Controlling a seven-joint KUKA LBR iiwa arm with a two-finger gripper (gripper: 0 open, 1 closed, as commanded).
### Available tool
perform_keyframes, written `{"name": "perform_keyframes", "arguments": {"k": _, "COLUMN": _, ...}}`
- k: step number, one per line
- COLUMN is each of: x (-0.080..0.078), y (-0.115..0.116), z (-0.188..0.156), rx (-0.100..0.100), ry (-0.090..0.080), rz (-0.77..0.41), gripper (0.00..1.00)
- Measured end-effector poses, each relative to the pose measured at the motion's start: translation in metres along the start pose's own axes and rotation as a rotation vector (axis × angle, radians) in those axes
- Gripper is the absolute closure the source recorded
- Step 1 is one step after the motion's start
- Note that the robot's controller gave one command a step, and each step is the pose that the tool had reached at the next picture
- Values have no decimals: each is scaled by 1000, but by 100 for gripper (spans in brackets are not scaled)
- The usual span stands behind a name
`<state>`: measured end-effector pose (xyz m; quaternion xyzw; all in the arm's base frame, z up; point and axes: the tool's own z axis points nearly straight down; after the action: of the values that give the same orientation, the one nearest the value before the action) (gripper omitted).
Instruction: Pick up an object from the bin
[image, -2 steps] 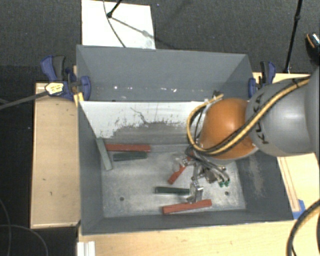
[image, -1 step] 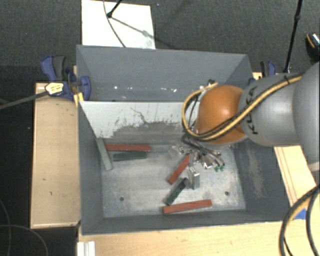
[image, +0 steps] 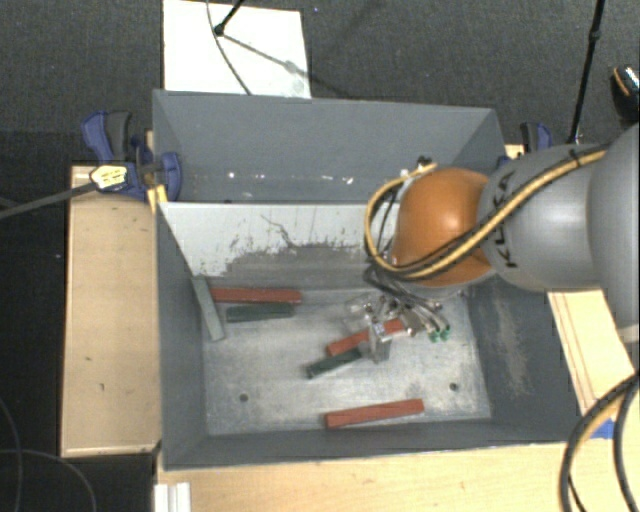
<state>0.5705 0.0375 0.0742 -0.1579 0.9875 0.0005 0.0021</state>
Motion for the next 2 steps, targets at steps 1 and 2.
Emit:
{"name": "perform_keyframes", "arguments": {"k": 1, "x": 0, "y": 0, "z": 2, "rx": 0, "ry": -1, "rz": 3, "gripper": 0}}
{"name": "perform_keyframes", "arguments": {"k": 2, "x": 0, "y": 0, "z": 0, "rx": 0, "ry": 1, "rz": 5, "gripper": 100}}
